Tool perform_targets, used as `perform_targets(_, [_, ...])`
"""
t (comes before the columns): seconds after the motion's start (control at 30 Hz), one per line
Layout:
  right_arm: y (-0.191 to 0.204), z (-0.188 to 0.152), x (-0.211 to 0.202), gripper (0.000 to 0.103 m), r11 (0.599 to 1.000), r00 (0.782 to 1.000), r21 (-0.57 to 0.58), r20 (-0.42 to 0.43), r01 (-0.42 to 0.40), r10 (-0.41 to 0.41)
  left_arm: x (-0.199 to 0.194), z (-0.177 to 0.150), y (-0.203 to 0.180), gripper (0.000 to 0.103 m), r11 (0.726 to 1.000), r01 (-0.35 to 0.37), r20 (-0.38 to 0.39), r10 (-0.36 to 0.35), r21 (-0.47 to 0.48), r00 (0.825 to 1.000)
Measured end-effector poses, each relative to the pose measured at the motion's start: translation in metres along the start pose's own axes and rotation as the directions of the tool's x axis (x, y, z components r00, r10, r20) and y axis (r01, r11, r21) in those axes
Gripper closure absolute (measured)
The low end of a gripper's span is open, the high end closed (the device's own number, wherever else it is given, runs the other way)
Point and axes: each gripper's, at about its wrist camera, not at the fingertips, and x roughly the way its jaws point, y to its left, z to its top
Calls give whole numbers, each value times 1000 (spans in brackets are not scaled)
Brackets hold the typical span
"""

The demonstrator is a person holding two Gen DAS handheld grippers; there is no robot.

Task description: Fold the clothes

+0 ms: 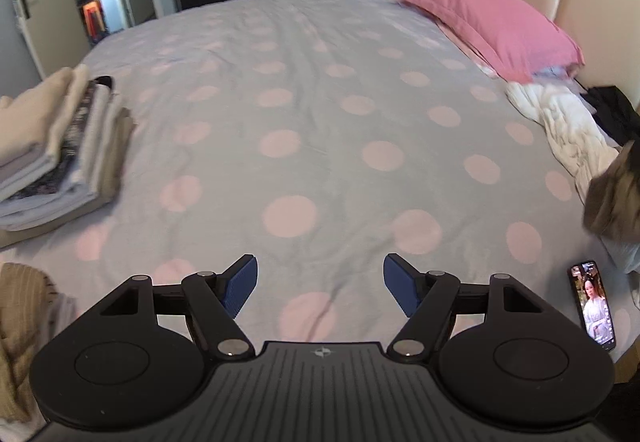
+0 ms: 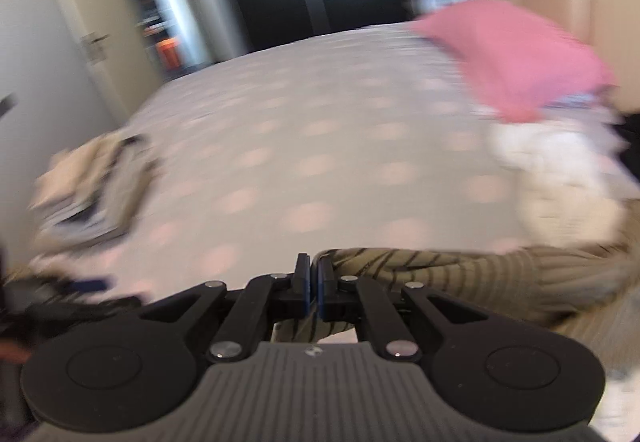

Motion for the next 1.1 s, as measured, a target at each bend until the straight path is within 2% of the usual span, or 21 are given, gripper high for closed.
perform_targets(0.07, [34, -12, 6, 99, 995, 995, -17, -26, -96, 96, -9, -4, 14, 34, 1000, -17, 10, 17, -8, 1000])
perform_targets(0.17, [78, -32, 15, 99, 970, 967, -21, -83, -242, 239, -17, -11, 33, 34, 999, -36, 12, 36, -29, 999])
perform_targets(0.27, [119, -56, 23, 99, 949, 941, -29, -141, -315, 308, -23, -18, 49, 34, 997, -54, 6, 55, -45, 998])
perform_targets(0.33, [132, -73, 31, 98, 952, 939, -46, -186, -302, 289, -25, -23, 57, 34, 997, -63, -1, 63, -54, 998])
perform_targets(0.4, [135, -87, 39, 86, 964, 949, -81, -216, -252, 230, -24, -28, 62, 34, 996, -64, -12, 64, -58, 998])
perform_targets(0.5, [121, -98, 47, 77, 976, 953, -78, -246, -204, 179, -21, -35, 58, 34, 998, -40, -25, 39, -49, 999])
perform_targets(0.53, [115, -100, 49, 72, 979, 954, -70, -251, -189, 166, -19, -38, 55, 34, 999, -24, -26, 23, -45, 999])
perform_targets(0.57, [108, -102, 47, 63, 984, 957, -66, -251, -165, 144, -17, -40, 52, 34, 999, -8, -28, 7, -40, 1000])
perform_targets(0.67, [80, -102, 48, 59, 996, 966, -56, -251, -73, 57, -12, -47, 42, 34, 999, 41, -34, -42, -26, 999])
perform_targets(0.77, [40, -98, 46, 53, 997, 964, -48, -253, 67, -77, -2, -53, 25, 33, 995, 93, -48, -92, 17, 995])
perform_targets(0.83, [9, -93, 43, 48, 986, 952, -36, -255, 164, -168, 8, -58, 14, 32, 991, 130, -77, -127, 34, 989])
perform_targets(0.87, [-8, -90, 41, 39, 977, 944, -23, -254, 211, -210, 13, -61, 9, 31, 988, 151, -93, -147, 39, 985])
perform_targets(0.9, [-24, -87, 37, 36, 967, 935, -8, -252, 256, -249, 19, -64, 4, 31, 984, 172, -109, -166, 43, 980])
perform_targets(0.97, [-57, -81, 31, 34, 940, 909, 9, -259, 340, -326, 30, -68, -8, 31, 975, 217, -137, -208, 48, 968])
perform_targets(1.0, [-74, -77, 27, 29, 926, 895, 23, -268, 377, -357, 36, -70, -14, 31, 970, 235, -152, -225, 53, 962])
perform_targets(1.1, [-124, -63, 14, 28, 874, 854, 90, -283, 478, -438, 55, -71, -37, 30, 960, 265, -187, -245, 91, 951])
